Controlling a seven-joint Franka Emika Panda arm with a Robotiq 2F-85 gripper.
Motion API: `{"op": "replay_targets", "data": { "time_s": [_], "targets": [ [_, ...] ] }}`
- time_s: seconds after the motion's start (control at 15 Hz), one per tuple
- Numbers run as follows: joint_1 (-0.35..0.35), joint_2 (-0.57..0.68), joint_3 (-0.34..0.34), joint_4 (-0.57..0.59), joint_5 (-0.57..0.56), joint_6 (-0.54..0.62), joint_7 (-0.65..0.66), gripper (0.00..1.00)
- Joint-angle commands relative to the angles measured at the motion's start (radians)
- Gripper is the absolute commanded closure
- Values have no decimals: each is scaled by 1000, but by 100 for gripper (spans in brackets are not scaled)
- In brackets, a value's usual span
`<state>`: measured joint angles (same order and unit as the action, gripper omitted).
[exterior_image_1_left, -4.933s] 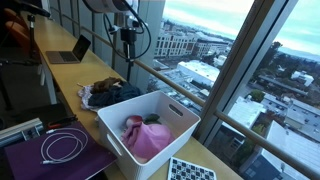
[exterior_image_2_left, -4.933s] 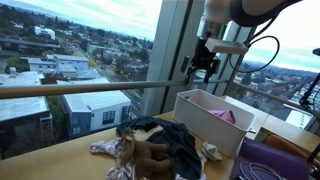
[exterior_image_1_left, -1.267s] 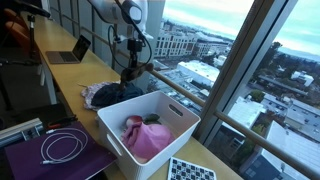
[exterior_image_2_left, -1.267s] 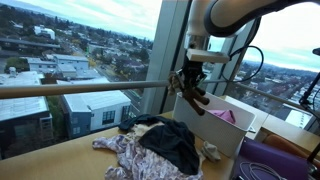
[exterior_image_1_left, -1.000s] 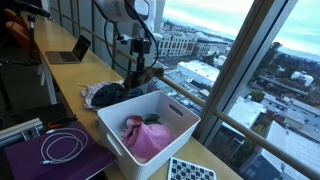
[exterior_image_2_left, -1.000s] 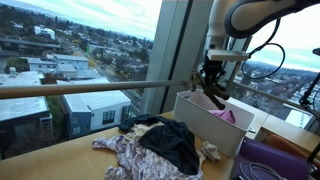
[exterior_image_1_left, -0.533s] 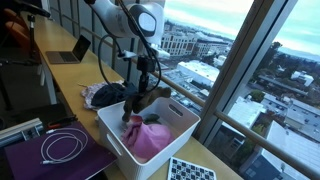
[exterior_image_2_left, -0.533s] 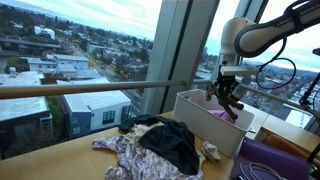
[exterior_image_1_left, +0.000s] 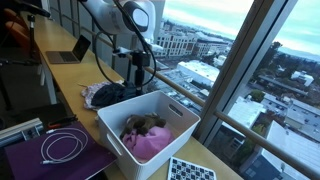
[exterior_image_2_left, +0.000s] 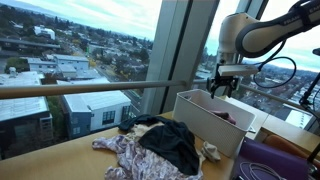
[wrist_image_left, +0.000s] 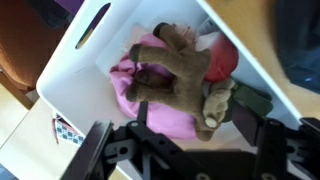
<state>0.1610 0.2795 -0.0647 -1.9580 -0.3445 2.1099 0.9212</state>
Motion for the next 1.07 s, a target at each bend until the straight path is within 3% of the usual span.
{"op": "replay_targets", "data": {
  "time_s": [0.0,0.27,0.53,1.0],
  "targets": [
    [76,11,78,25,-29,30,53,0],
    [159,128,138,132,-52,127,48,0],
    [216,242,127,226,-77,217,22,0],
    [204,436,100,324,-3,334,-50,0]
  ]
}}
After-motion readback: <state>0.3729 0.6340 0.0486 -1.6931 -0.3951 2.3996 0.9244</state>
